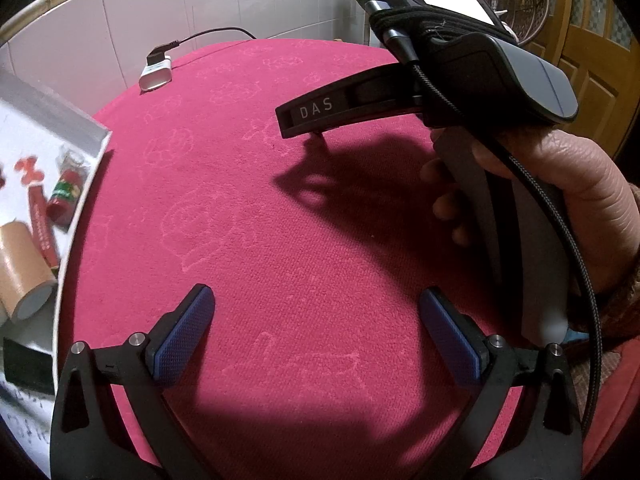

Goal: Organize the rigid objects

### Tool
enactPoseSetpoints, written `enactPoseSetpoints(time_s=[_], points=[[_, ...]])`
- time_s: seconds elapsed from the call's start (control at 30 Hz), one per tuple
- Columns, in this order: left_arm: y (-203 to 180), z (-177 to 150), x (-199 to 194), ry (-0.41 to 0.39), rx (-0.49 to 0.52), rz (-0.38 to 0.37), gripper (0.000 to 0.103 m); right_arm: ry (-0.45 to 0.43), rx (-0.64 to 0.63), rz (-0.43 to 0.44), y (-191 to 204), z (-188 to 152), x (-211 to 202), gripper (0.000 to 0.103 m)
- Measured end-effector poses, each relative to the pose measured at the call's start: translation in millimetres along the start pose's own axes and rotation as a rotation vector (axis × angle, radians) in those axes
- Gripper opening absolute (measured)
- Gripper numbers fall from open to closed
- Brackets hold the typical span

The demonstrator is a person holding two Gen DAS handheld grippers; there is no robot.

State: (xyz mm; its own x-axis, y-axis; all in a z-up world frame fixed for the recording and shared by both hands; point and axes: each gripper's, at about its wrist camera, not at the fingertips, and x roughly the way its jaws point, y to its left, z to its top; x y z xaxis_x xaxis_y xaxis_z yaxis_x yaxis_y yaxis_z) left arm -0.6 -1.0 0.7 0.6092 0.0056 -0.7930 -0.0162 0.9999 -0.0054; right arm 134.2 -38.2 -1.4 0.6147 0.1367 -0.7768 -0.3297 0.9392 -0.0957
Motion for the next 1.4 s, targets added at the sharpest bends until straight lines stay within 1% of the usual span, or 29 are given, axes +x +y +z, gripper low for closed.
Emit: enactPoseSetpoints(time_s=[1.2,1.4], points=[[-1.2,0.3,1.6,-0.001,-0.001,-0.001,0.103,-0.001,-0.006,0.000,1.0,-2.7,1.3,0.103],[-1.4,0.1,1.5,-0.001,-0.001,-0.001,0.103,-0.001,0.022,-0.011,6.0,-2.5,1.5,0.103]])
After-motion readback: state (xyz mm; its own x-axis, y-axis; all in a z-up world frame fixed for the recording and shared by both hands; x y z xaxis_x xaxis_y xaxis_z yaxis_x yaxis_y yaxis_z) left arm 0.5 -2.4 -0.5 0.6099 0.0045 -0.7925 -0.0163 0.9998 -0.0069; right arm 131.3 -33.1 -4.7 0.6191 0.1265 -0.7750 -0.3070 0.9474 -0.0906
